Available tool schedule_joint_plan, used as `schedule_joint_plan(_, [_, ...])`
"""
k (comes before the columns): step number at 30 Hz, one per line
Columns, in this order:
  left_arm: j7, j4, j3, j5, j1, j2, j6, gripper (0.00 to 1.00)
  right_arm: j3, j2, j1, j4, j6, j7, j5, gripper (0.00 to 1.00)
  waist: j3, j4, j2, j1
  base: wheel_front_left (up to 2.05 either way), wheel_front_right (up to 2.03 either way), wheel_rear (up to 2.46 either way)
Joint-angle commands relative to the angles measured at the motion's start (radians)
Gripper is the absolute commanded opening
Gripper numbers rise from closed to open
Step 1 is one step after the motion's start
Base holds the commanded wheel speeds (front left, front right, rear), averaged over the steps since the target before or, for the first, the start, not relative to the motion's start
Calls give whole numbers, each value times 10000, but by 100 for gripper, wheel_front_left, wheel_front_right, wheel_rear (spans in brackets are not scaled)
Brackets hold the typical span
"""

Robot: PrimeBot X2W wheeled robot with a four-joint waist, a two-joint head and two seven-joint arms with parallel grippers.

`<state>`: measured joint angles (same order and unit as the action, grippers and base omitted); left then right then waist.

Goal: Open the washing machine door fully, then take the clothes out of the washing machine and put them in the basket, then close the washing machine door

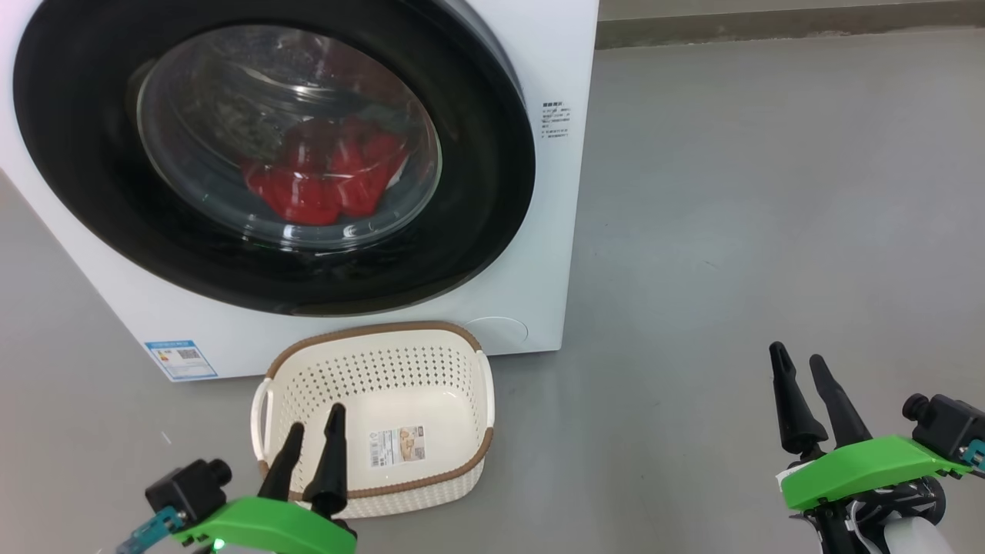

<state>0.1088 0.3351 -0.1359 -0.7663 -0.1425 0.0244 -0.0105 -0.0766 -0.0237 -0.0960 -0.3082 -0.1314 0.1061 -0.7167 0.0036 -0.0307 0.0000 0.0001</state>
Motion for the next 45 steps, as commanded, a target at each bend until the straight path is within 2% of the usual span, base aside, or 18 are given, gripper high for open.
schedule_joint_plan(1, [150, -226, 110, 333, -514, 175, -80, 100, 203, -126, -566, 348, 5, 187, 423, 100, -3, -5, 0, -1, 0, 0, 0])
schedule_joint_plan(16, [593, 41, -300, 2067, -871, 202, -350, 100, 225, -171, -708, 733, 6, 627, 2594, 100, -26, -25, 0, -1, 0, 0, 0])
schedule_joint_plan(28, [919, -39, -451, 3268, -1107, 221, -634, 100, 171, -204, -890, 906, 6, 951, 3690, 100, -1, -91, 0, -1, 0, 0, 0])
schedule_joint_plan(33, [1067, -262, -411, 3792, -1178, 230, -908, 100, 164, -219, -974, 978, 7, 1098, 3924, 100, 17, -118, 0, -1, 0, 0, 0])
schedule_joint_plan(45, [1422, -306, -573, 5499, -1435, 274, -1180, 100, 94, -255, -1168, 1227, 7, 1450, 5307, 100, 35, -108, 0, -1, 0, 0, 0])
